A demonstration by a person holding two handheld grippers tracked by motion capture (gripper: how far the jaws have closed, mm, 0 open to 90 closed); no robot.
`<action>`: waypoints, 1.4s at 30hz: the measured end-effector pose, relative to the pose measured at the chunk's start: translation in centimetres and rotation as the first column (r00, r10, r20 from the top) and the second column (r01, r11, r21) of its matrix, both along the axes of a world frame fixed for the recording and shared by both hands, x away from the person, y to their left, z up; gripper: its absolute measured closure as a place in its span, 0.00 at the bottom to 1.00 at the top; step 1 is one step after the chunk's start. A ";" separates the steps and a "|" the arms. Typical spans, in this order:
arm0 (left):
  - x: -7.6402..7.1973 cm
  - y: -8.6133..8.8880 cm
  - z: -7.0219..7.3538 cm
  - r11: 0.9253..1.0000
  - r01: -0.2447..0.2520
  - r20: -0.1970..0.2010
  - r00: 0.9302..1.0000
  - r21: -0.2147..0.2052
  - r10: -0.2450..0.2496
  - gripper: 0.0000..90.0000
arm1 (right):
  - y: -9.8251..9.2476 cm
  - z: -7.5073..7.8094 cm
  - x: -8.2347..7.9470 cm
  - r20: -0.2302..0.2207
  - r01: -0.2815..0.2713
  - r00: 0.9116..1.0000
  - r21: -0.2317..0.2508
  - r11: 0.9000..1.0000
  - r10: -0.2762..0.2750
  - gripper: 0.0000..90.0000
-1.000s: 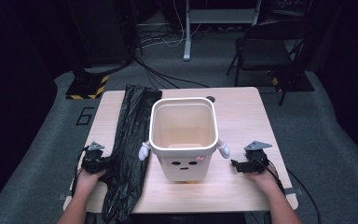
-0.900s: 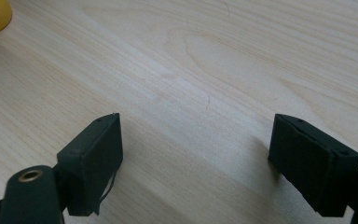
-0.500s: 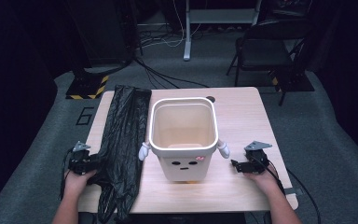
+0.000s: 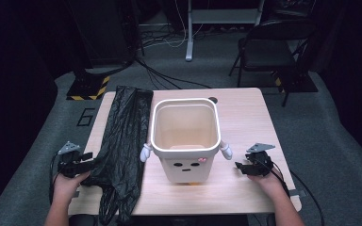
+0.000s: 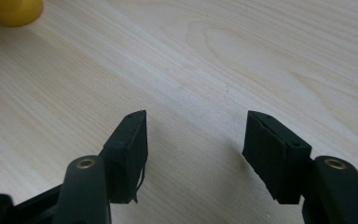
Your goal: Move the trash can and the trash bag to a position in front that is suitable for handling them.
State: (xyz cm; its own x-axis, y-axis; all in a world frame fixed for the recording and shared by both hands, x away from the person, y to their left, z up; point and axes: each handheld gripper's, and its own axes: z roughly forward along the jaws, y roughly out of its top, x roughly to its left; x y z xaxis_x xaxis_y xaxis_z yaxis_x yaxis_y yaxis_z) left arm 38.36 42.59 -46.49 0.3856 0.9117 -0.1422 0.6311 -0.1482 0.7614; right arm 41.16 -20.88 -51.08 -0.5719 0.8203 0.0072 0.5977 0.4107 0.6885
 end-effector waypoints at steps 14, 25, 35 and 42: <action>-0.9 -2.8 4.9 0.994 0.111 0.086 0.990 0.006 -0.111 0.47 | -0.8 5.7 -1.5 0.109 -0.057 0.993 0.131 0.990 0.043 0.49; -2.5 -5.2 8.7 0.982 0.190 0.136 0.972 0.013 -0.190 0.47 | 0.0 10.4 -4.3 0.222 -0.168 0.967 0.170 0.971 0.128 0.50; -3.4 -7.5 11.0 0.961 0.269 0.151 0.949 0.063 -0.275 0.47 | 0.1 14.3 -6.4 0.310 -0.244 0.936 0.234 0.941 0.166 0.51; -3.8 -8.6 11.7 0.948 0.316 0.168 0.934 0.029 -0.316 0.47 | 0.7 15.6 -7.2 0.340 -0.281 0.920 0.230 0.932 0.193 0.49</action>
